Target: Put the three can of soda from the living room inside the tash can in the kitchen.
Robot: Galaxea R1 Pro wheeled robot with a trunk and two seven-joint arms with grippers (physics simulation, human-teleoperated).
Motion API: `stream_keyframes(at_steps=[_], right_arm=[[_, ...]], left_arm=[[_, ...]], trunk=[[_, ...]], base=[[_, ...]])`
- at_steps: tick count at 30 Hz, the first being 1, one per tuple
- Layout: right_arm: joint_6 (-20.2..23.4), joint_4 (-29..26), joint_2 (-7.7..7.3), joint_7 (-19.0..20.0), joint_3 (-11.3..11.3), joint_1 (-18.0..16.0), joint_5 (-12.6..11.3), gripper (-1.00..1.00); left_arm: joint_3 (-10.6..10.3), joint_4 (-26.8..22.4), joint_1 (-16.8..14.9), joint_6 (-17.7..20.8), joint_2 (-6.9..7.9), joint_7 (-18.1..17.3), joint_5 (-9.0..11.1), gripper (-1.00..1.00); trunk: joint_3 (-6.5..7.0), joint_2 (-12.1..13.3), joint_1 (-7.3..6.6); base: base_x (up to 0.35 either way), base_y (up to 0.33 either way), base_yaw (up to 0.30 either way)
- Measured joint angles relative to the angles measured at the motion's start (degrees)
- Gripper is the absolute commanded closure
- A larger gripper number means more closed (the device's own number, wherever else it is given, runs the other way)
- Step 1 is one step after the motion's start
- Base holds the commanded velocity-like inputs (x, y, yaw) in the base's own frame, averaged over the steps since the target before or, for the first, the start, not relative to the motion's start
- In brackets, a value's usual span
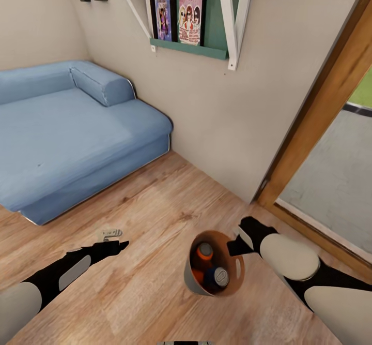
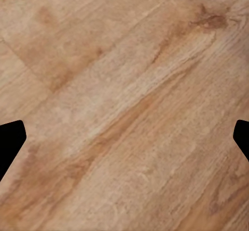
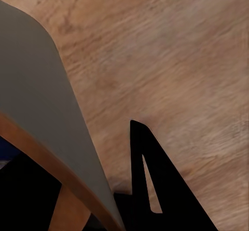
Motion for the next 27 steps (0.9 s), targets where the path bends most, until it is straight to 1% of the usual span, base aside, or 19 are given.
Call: stream_keyframes(at_steps=[4,15,16,18,19,21,24,25,27], right_arm=[[-0.01,0.01,0.09,-0.12,-0.08,0.59,-0.14,1.0],[-0.07,-0.02,-0.43,0.04,-0.18,0.89,-0.15,1.0],[-0.07,-0.03,-0.44,0.04,-0.19,0.89,-0.14,1.0],[-0.08,-0.02,-0.42,0.03,-0.03,0.89,-0.08,1.0],[-0.08,-0.01,-0.42,0.02,0.11,0.89,-0.04,1.0],[-0.09,-0.04,-0.4,0.05,0.17,0.89,-0.04,1.0],[-0.08,-0.32,-0.52,0.19,-0.34,0.89,-0.45,1.0],[0.05,-0.51,-0.81,0.3,-0.72,0.86,-0.64,1.0],[0.37,-0.56,-1.47,0.65,-0.45,0.82,-0.62,1.0]], left_arm=[[0.0,0.0,0.0,-0.02,-0.1,0.04,-0.02,-1.0],[-0.07,0.0,0.0,-0.11,-0.27,0.09,-0.03,-1.0],[-0.08,0.0,0.0,-0.11,-0.34,0.09,-0.21,-1.0],[-0.08,0.0,0.0,-0.11,-0.59,0.1,-1.21,-1.0],[-0.07,0.0,0.03,-0.11,-0.76,0.13,-1.94,-1.0],[-0.05,0.0,0.09,-0.2,-1.13,0.11,-2.67,-1.0],[-0.02,0.01,0.15,-0.38,-1.48,0.1,-3.2,-1.0],[-0.01,0.02,0.16,-0.41,-1.54,0.1,-3.29,-1.0],[0.0,0.03,0.17,-0.44,-1.59,0.1,-3.37,-1.0]], trunk=[[-0.72,-1.6,0.88],[-2.69,-6.02,3.29],[-2.87,-6.42,3.51],[-3.23,-7.22,3.95],[-3.23,-7.24,3.96],[-3.23,-7.24,3.96],[-3.23,-7.24,3.96],[-3.23,-7.24,3.95],[-3.23,-7.24,3.95]], base=[[0.0,0.0,0.0],[0.0,0.0,0.0],[0.0,0.0,0.0],[0.0,0.0,0.0],[0.0,0.0,0.0],[0.0,0.0,0.0],[0.0,0.0,0.0],[0.0,0.0,0.0],[0.0,0.0,0.0]])
